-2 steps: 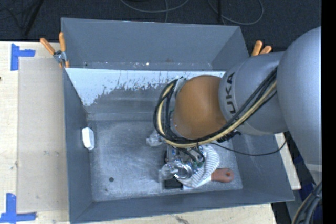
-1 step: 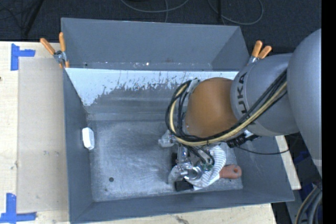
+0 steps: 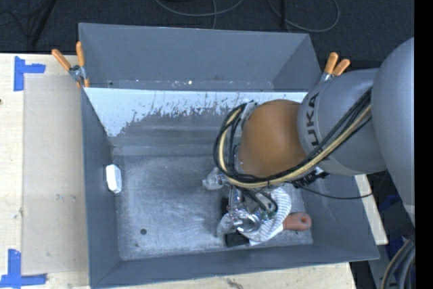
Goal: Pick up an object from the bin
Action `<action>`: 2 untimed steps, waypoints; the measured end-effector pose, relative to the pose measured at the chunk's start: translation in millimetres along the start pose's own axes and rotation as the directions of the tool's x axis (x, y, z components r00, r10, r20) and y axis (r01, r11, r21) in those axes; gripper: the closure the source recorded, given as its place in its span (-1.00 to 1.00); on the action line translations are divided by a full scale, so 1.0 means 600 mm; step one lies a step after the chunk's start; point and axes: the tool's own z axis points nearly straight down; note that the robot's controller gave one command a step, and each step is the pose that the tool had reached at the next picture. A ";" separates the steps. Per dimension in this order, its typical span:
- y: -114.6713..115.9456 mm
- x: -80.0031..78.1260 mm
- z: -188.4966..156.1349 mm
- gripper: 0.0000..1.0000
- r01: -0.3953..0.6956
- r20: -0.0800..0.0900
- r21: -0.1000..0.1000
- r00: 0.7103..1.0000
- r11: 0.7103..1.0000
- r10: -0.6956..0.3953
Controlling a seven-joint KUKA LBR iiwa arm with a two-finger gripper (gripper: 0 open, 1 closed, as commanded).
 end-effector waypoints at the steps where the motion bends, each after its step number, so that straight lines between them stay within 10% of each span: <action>1: -0.021 0.011 0.000 -1.00 0.256 0.004 -0.002 0.967 0.967 -0.256; 2: -0.040 0.011 0.001 -1.00 0.396 0.004 -0.007 0.918 0.918 -0.396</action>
Offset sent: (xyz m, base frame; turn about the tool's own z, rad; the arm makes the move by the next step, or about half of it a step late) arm 0.0005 -0.0441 -0.0047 -0.5378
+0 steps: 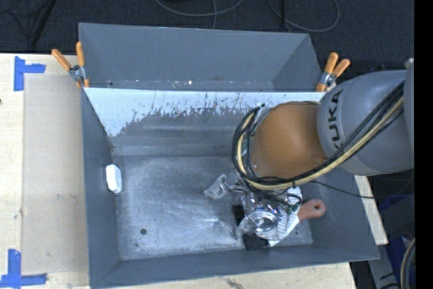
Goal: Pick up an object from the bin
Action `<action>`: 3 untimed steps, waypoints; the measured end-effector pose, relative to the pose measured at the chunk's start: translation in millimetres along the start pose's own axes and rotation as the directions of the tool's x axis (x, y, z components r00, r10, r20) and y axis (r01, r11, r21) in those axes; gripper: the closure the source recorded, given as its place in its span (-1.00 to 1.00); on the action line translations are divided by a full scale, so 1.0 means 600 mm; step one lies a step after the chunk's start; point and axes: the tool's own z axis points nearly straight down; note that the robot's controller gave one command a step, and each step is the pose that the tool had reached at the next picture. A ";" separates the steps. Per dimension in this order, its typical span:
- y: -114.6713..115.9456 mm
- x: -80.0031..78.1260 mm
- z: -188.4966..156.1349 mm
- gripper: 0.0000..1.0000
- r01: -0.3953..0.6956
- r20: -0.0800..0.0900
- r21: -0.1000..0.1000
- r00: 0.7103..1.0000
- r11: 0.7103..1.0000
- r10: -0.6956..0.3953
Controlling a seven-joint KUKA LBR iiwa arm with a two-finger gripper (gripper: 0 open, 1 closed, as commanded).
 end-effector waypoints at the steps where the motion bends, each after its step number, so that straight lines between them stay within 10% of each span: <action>1: -0.054 -0.007 0.000 -1.00 0.122 -0.008 -0.006 0.993 0.993 -0.122; 2: -0.064 0.018 -0.004 -1.00 0.067 0.015 0.012 0.998 0.998 -0.067; 3: -0.193 0.128 -0.006 1.00 0.180 -0.005 -0.001 0.984 0.984 -0.180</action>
Offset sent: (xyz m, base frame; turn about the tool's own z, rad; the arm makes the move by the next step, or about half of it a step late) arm -0.0157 -0.0509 -0.0041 -0.0493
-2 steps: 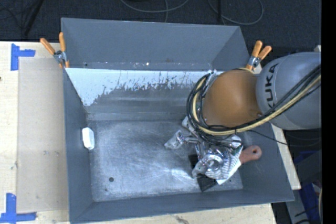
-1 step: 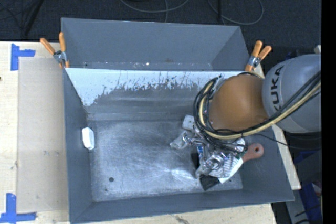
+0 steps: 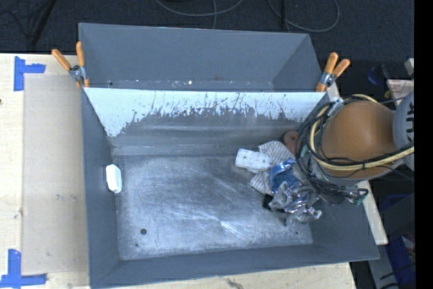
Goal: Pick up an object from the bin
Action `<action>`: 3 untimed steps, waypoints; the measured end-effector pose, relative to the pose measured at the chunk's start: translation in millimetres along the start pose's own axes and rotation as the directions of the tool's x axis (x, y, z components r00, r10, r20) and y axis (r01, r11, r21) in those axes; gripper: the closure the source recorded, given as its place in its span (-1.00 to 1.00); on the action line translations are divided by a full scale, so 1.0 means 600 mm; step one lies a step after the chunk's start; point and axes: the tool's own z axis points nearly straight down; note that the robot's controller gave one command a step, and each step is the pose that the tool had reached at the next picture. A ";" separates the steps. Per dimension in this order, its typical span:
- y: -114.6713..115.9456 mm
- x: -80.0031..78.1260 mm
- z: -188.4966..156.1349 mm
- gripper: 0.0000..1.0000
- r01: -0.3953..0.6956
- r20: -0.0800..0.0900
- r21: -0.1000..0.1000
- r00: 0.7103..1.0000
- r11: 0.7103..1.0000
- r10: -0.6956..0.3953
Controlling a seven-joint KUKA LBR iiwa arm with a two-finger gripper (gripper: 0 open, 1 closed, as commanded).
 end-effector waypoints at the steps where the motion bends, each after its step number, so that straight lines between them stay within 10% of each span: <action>1: 0.000 0.000 0.000 1.00 -0.001 0.000 0.000 1.000 1.000 0.001; 3: 0.007 -0.001 -0.147 1.00 0.000 -0.001 0.006 1.000 1.000 0.000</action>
Offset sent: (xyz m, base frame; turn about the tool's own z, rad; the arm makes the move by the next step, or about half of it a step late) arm -0.0013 0.0110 0.1387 0.0016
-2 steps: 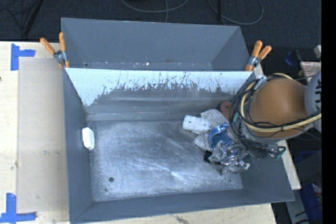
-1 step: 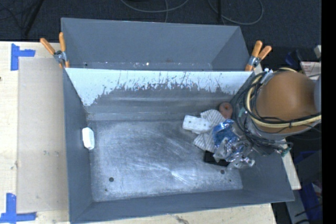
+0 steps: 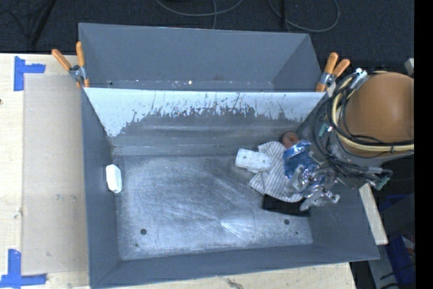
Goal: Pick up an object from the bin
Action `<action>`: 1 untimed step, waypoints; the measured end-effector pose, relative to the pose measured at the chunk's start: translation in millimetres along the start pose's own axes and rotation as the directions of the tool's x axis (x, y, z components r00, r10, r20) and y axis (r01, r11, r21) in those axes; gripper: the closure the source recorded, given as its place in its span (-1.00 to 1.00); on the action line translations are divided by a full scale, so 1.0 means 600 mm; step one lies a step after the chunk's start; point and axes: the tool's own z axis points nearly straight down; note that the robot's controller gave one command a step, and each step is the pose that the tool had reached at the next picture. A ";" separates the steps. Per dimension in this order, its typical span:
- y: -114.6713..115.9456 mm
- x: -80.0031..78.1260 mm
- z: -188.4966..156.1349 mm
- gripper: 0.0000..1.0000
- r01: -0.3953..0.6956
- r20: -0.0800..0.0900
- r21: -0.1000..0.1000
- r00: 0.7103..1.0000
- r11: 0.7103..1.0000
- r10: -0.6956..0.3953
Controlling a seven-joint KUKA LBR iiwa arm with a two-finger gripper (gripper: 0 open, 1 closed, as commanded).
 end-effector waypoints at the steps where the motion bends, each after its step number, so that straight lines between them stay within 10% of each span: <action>1: -0.010 0.009 -0.077 1.00 0.002 0.000 0.000 1.000 1.000 -0.002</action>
Offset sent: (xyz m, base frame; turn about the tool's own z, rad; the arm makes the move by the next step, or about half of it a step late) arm 0.0155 0.0043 0.0818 -0.0040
